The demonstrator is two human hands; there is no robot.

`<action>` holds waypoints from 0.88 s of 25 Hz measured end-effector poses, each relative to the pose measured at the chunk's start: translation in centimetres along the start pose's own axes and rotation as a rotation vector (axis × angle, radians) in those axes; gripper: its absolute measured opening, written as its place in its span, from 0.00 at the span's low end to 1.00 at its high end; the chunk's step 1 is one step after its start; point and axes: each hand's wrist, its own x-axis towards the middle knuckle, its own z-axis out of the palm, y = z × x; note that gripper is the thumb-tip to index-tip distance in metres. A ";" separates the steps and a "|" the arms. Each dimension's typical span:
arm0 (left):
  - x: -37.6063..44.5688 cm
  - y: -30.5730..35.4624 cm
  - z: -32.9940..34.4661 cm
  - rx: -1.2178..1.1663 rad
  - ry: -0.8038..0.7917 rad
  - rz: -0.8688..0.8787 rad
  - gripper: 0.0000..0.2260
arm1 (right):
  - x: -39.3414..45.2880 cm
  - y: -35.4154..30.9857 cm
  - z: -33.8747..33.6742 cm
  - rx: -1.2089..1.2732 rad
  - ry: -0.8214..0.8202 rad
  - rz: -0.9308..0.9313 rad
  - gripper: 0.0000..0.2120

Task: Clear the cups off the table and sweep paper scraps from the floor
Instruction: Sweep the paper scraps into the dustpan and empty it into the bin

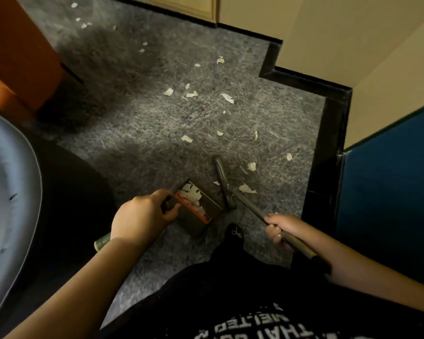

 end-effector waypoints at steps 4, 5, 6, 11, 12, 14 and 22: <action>1.0 1.2 0.9 0.018 0.010 -0.115 0.13 | 3.0 -3.7 -0.7 -0.085 -0.009 0.008 0.08; 1.1 1.5 1.2 0.019 0.018 -0.140 0.13 | 3.9 -4.4 -1.1 -0.106 -0.021 0.015 0.08; 1.2 1.7 1.5 0.017 0.026 -0.153 0.13 | 4.7 -5.0 -1.5 -0.116 -0.036 0.026 0.08; 2.2 3.2 2.7 0.030 0.000 -0.150 0.13 | 7.5 -6.8 -3.8 -0.059 -0.014 0.015 0.24; 2.5 3.3 2.8 0.038 0.002 -0.156 0.13 | 7.8 -6.7 -4.3 -0.091 -0.007 0.011 0.28; 3.3 3.5 2.9 0.048 0.010 -0.164 0.13 | 8.3 -6.7 -5.5 -0.123 -0.015 0.013 0.33; 5.7 5.2 3.8 0.039 0.002 -0.128 0.12 | 7.7 -8.3 -7.6 -0.233 -0.011 -0.036 0.33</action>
